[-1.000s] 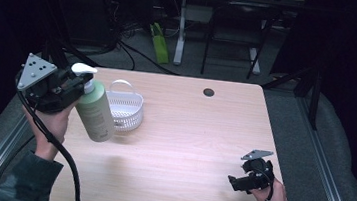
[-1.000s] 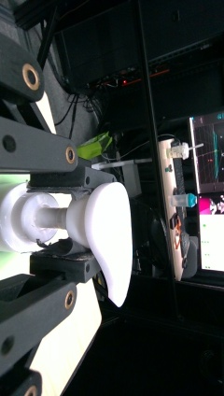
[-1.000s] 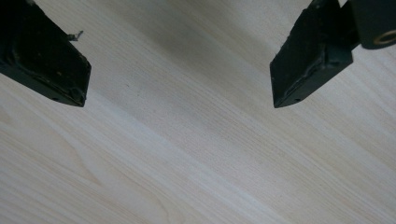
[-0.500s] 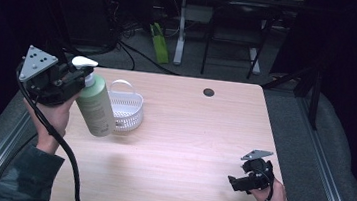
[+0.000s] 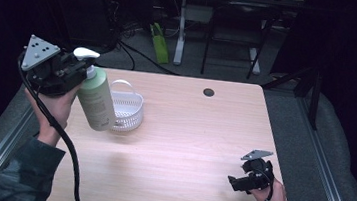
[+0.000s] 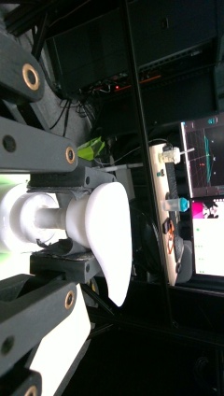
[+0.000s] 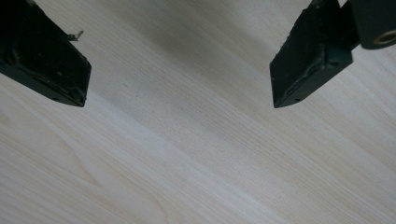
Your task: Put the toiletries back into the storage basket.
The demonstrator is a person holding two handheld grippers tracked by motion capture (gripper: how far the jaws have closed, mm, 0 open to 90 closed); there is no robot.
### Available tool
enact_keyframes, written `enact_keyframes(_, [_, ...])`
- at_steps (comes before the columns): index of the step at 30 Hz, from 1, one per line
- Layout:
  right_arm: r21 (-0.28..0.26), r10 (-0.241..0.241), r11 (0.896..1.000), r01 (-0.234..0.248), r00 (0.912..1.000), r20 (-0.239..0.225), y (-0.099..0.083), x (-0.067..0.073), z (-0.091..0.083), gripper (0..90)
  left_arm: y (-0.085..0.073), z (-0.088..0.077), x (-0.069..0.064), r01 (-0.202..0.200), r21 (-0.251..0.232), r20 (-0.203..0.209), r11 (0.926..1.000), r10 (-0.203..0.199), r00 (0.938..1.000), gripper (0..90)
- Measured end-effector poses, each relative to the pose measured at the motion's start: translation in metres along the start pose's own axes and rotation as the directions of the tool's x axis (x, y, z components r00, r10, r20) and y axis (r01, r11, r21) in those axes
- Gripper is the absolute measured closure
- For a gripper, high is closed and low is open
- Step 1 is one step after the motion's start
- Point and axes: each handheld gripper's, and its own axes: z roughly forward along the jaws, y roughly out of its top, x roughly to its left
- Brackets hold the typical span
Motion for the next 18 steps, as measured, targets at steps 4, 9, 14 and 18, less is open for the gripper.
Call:
enact_keyframes(4, [0.003,-0.002,1.000,0.002,1.0000,-0.002,0.000,0.000,0.001,4.6,0.003,0.004,0.000,-0.003,-0.003,-0.001,1.0000,0.003,1.0000,67.5])
enact_keyframes(9, [0.003,-0.001,1.000,0.001,1.0000,-0.002,0.000,0.000,0.001,4.6,0.006,0.009,0.002,-0.003,0.001,-0.006,1.0000,0.003,1.0000,67.5])
enact_keyframes(14, [0.003,0.002,1.000,-0.002,1.0000,0.000,0.000,0.000,0.000,4.6,0.009,0.015,0.002,-0.006,0.002,-0.013,1.0000,0.006,0.9999,67.5])
enact_keyframes(18, [0.001,0.000,1.000,0.000,1.0000,-0.001,0.000,-0.001,0.001,4.6,0.012,0.019,0.003,-0.007,0.000,-0.015,1.0000,0.007,0.9999,67.5])
